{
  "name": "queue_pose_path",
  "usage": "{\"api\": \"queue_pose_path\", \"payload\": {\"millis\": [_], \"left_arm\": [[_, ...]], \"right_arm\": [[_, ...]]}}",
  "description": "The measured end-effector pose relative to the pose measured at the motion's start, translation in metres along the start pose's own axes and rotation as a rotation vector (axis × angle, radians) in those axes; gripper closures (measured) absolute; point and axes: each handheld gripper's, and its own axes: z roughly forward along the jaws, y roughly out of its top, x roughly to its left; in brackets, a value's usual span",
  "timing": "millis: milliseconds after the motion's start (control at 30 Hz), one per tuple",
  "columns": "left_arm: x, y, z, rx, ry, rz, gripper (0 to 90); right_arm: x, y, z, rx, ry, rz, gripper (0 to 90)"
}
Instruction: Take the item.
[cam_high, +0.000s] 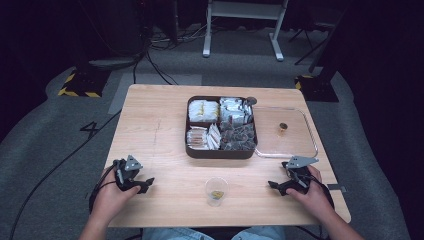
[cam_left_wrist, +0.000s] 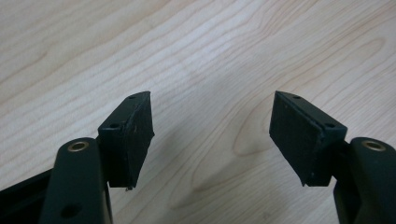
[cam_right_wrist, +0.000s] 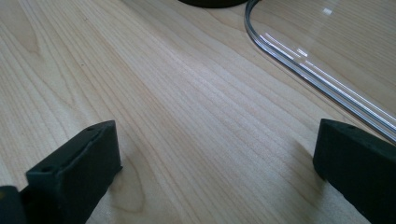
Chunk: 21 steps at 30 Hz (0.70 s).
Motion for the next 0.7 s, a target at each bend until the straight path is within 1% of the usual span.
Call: {"api": "queue_pose_path", "payload": {"millis": [67,133,167,233,300,367,400,433,700], "left_arm": [[0.001,-0.003,0.002,0.005,0.009,-0.007,30.9],[0.001,-0.007,0.004,0.007,0.010,-0.024,30.6],[0.001,-0.009,0.005,0.000,0.008,-0.033,30.0],[0.001,-0.012,0.006,-0.022,-0.005,-0.062,27.6],[0.003,-0.014,0.008,-0.040,-0.007,-0.048,25.5],[0.003,-0.016,0.012,-0.073,-0.021,-0.038,17.6],[0.002,-0.018,0.014,-0.095,-0.020,-0.039,13.5],[0.002,-0.019,0.015,-0.103,-0.017,-0.039,10.6],[0.001,-0.018,0.016,-0.102,-0.010,-0.050,8.8]], "right_arm": [[0.000,0.000,0.000,0.000,0.000,0.000,0.8],[0.000,0.000,0.000,0.000,0.000,0.000,0.8],[0.000,0.000,0.000,0.000,0.000,0.000,0.8],[0.000,0.000,0.000,0.000,0.000,0.000,0.8],[0.000,0.000,0.000,0.000,0.000,0.000,0.8],[0.000,0.000,0.000,0.000,0.000,0.000,0.8],[0.000,0.000,0.000,0.000,0.000,0.000,0.8],[0.000,0.000,0.000,0.000,0.000,0.000,0.8],[0.000,0.000,0.000,0.000,0.000,0.000,0.8]]}}
